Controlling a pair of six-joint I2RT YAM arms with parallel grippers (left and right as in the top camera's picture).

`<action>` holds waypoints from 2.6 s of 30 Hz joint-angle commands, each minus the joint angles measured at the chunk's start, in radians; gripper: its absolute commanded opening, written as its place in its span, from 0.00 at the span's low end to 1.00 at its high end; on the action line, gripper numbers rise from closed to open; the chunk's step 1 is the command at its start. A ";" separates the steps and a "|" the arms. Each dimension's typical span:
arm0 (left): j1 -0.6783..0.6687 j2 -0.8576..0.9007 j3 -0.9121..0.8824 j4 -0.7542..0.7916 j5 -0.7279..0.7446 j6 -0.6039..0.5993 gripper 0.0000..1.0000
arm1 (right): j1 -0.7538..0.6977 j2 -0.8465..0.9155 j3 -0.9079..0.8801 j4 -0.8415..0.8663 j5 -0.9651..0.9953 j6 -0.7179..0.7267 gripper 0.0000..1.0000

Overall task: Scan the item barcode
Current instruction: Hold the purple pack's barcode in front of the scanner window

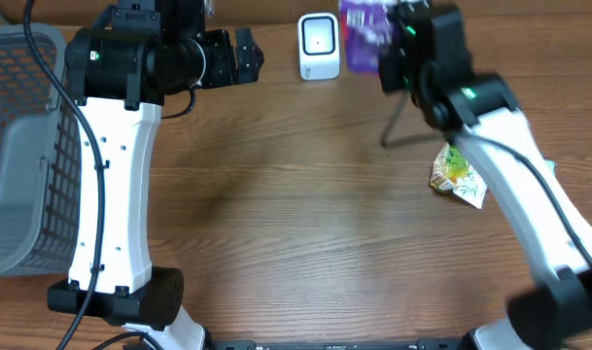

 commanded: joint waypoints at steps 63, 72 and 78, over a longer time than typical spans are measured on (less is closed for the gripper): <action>-0.006 0.004 -0.002 0.003 0.002 0.012 1.00 | 0.097 0.708 0.103 1.272 0.423 -1.468 0.04; -0.006 0.004 -0.002 0.003 0.002 0.012 0.99 | 0.111 0.670 0.103 1.284 0.449 -1.437 0.04; -0.006 0.004 -0.002 0.003 0.002 0.012 1.00 | 0.147 0.475 0.103 0.953 0.487 -1.225 0.04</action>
